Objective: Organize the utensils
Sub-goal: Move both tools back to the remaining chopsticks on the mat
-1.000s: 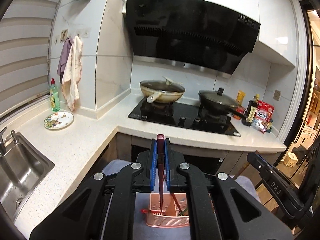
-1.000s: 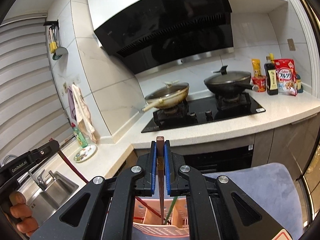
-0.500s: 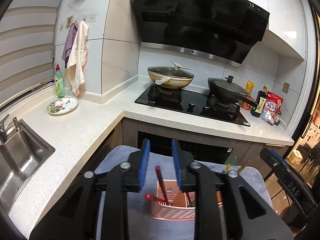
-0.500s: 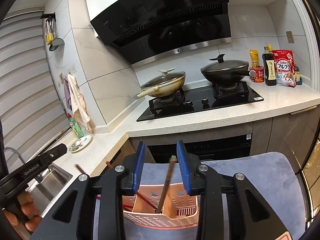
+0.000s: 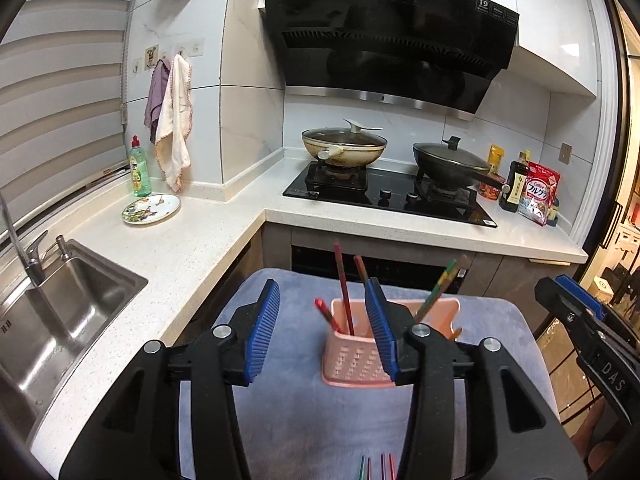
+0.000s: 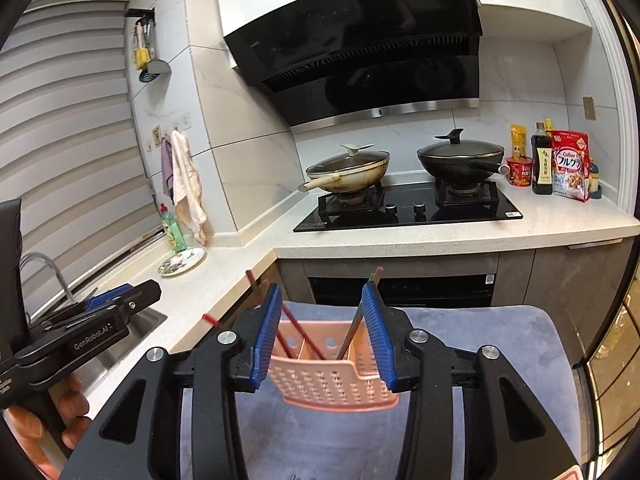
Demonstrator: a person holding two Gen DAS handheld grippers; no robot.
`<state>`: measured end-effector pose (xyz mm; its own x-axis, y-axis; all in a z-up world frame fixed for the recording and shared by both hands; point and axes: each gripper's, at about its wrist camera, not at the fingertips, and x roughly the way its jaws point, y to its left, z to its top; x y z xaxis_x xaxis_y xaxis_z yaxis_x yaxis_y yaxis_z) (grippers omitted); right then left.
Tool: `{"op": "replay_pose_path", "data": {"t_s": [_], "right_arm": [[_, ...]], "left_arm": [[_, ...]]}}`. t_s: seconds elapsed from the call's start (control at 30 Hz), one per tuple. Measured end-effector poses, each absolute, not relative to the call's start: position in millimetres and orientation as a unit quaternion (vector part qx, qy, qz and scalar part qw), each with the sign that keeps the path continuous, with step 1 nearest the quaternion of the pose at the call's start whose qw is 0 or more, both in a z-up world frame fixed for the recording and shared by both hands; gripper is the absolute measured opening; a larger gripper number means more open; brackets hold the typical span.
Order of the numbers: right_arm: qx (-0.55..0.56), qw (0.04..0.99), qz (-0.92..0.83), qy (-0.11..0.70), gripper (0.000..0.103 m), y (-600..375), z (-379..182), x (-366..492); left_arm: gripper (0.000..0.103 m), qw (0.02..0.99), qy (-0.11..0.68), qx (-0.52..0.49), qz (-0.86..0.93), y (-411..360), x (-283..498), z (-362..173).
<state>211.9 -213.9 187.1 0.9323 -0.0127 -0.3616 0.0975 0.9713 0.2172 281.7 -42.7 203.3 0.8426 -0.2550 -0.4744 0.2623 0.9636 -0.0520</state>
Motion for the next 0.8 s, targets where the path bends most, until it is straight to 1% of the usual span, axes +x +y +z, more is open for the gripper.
{"op": "replay_pose_path", "data": {"t_s": [0.2,0.23,0.3,0.4,0.5,0.8], "right_arm": [[0.099,0.977,-0.024,0.189,0.042,-196.3,187.8,169.4],[0.097,0.976,-0.023,0.191,0.042,-194.0,186.9,163.3],[0.094,0.976,-0.020,0.198,0.043,-187.9,182.1,147.8],[0.076,0.975,-0.022,0.209,0.043,-177.7,170.9,127.0],[0.067,0.971,-0.022,0.228,0.047,-169.5,151.2,107.0],[0.077,0.950,-0.024,0.301,0.047,-150.1,70.6,55.2]], "left_arm": [[0.044,0.958,0.253,0.013,-0.131,-27.9,242.3,199.1],[0.045,0.958,0.254,0.013,-0.130,-24.6,234.0,197.5],[0.050,0.958,0.255,0.014,-0.128,-20.4,222.0,195.0],[0.052,0.958,0.255,0.018,-0.127,-12.9,198.9,186.6],[0.052,0.957,0.261,0.030,-0.121,-8.1,180.6,172.3],[0.052,0.939,0.319,0.033,-0.125,7.3,141.9,111.2]]}}
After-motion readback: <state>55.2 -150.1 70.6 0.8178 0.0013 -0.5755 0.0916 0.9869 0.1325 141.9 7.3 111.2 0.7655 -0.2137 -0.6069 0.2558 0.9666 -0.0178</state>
